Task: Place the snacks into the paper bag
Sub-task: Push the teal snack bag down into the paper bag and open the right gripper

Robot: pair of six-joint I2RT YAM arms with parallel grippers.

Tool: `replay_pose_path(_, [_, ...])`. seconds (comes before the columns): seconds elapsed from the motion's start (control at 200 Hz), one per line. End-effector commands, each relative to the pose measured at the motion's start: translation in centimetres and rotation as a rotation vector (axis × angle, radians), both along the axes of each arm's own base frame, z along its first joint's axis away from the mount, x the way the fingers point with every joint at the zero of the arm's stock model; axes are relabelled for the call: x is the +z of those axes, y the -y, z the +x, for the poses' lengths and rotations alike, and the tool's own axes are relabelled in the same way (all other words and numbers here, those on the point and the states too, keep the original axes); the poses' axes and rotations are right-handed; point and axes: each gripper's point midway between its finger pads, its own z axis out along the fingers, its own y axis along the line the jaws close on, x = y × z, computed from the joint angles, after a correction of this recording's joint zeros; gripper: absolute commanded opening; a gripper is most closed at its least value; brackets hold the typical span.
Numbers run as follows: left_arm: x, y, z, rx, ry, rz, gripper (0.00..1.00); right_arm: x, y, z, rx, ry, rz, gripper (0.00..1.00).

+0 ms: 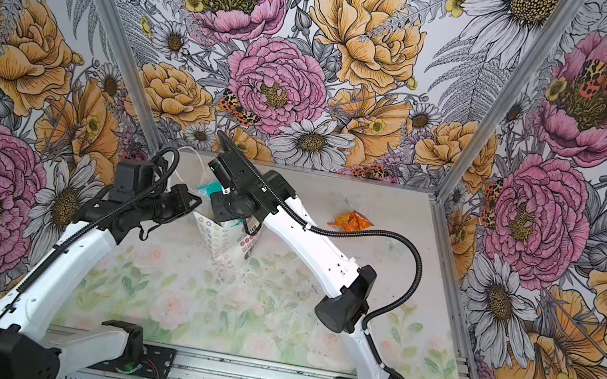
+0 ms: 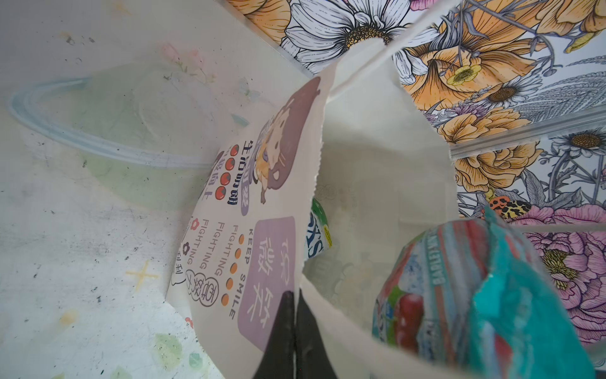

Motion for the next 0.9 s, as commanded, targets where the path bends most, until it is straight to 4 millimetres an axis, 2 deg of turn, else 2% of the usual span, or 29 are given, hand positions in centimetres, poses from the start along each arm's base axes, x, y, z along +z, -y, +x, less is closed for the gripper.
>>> replay_pose_path(0.0, [-0.1,-0.2,0.1,0.014,-0.017,0.014,0.00,-1.1,-0.2,-0.3,0.008,-0.034,-0.023,0.00])
replay_pose_path(0.275, [-0.3,-0.2,0.1,0.012,-0.021,0.016,0.00,-1.7,0.0,1.0,-0.027,-0.046,-0.017,0.01])
replay_pose_path(0.51, [-0.3,-0.2,0.1,0.011,-0.020,0.020,0.00,-1.4,-0.1,0.6,-0.030,-0.074,0.011,0.19])
replay_pose_path(0.891, [-0.2,-0.3,0.2,0.013,-0.017,0.025,0.00,-0.2,0.3,-0.2,-0.003,-0.068,0.020,0.29])
